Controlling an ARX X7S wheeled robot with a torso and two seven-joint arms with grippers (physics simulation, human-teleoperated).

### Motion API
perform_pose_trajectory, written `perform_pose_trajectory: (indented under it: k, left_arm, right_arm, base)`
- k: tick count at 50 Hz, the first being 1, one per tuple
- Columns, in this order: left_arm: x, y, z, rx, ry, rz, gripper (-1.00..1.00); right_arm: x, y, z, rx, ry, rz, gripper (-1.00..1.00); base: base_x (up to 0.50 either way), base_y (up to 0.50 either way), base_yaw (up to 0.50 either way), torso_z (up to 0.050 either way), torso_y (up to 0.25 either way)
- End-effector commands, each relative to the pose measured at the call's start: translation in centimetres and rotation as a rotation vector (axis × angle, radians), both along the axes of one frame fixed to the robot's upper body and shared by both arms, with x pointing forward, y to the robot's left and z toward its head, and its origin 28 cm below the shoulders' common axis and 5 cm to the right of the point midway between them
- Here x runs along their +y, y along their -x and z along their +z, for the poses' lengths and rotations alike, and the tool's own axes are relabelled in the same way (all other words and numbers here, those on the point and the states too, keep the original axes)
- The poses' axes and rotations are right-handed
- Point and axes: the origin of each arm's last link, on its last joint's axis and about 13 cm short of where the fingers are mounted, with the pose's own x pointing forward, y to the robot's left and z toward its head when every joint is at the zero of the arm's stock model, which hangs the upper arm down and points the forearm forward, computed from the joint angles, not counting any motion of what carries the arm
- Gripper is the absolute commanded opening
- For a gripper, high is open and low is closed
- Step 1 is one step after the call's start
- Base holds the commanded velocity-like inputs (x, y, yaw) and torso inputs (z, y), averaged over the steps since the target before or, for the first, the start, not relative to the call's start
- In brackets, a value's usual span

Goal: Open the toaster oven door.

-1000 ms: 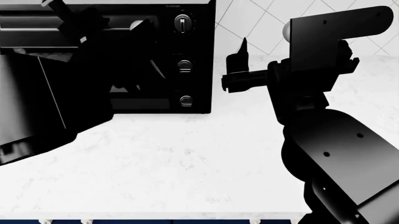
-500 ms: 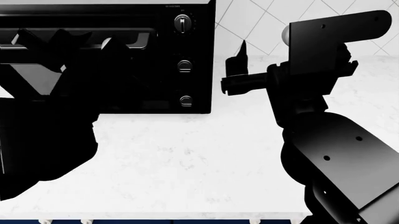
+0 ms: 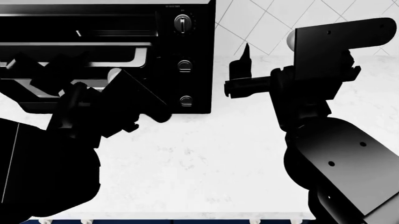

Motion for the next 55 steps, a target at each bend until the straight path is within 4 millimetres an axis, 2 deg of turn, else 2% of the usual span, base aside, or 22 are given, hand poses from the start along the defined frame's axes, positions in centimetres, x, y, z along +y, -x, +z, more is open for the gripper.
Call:
perform_pose_trajectory:
  k: [1, 8, 14, 20, 37, 55]
  left_arm:
    - [0.3, 1.7, -1.7, 0.027, -0.083, 0.049, -1.00]
    - [0.8, 2.2, -2.8, 0.026, -0.114, 0.047, -1.00]
    - [0.5, 2.9, -5.0, 0.060, -0.126, 0.026, -1.00]
    - [0.8, 3.4, -5.7, 0.061, -0.144, 0.029, -1.00]
    - [0.8, 6.5, -10.1, 0.123, -0.083, 0.023, -1.00]
    - [-0.5, 8.2, -12.8, 0.171, -0.009, 0.026, -1.00]
  right_arm:
    - [-0.1, 0.0, -0.2, 0.001, -0.004, 0.001, 1.00]
    - [0.0, 0.0, -0.3, 0.002, -0.005, 0.005, 1.00]
    - [0.0, -0.1, -0.4, 0.006, -0.003, 0.005, 1.00]
    - [0.2, -0.1, -0.4, 0.008, -0.001, 0.007, 1.00]
    - [0.0, 0.1, -0.4, 0.005, 0.001, -0.001, 1.00]
    - [-0.2, 0.4, -0.3, 0.000, -0.001, -0.009, 1.00]
  base:
    - [0.00, 0.00, 0.00, 0.000, 0.000]
    - [0.00, 0.00, 0.00, 0.000, 0.000]
    - [0.00, 0.00, 0.00, 0.000, 0.000]
    - [0.00, 0.00, 0.00, 0.000, 0.000]
    - [0.00, 0.01, 0.01, 0.000, 0.000]
    - [0.00, 0.01, 0.00, 0.000, 0.000]
